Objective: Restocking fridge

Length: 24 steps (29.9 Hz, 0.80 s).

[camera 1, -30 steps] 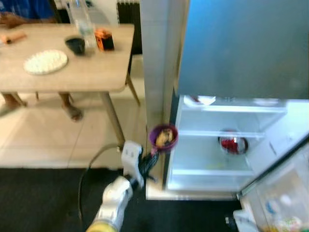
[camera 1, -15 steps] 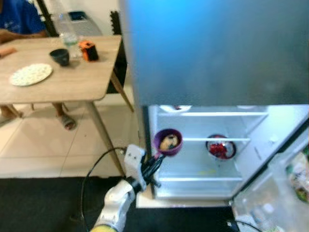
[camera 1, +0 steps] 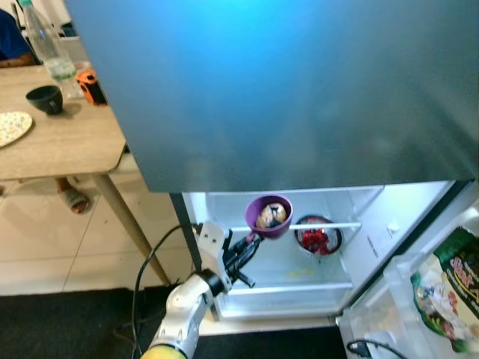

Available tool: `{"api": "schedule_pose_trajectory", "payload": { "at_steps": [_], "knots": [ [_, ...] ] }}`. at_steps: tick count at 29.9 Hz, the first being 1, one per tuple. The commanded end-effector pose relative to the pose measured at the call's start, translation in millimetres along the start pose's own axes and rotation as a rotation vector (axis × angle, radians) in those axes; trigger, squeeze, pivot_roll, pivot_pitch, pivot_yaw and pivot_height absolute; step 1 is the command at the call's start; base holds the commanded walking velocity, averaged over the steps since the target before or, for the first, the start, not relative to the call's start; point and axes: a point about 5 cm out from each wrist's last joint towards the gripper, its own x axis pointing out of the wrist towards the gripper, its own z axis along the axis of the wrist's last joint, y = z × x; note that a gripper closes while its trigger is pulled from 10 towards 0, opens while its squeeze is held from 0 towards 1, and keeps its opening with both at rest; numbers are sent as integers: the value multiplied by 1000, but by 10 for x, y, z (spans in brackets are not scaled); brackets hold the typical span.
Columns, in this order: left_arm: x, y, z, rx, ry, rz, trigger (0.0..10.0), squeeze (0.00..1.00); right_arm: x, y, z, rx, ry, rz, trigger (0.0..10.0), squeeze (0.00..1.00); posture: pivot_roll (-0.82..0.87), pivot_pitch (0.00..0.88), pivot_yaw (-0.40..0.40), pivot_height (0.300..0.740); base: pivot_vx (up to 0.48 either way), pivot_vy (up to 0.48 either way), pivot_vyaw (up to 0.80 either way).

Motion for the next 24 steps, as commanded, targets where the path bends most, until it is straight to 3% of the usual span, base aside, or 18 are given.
{"api": "schedule_pose_trajectory", "payload": {
  "at_steps": [1,5,24],
  "knots": [
    [-11,-27,24,-2,-10,-30,10000,0,-7,17,-45,3,15,6,10000,0,-76,96,5,740,0,-450,0],
    [-3,-54,9,-14,-5,-37,10000,0,-8,24,-49,4,16,8,10000,0,-76,100,5,740,0,-412,0],
    [-11,-76,4,-43,-3,-59,10000,0,-2,55,-10,15,-10,29,10000,0,-78,111,7,740,0,0,0]
  ]
}}
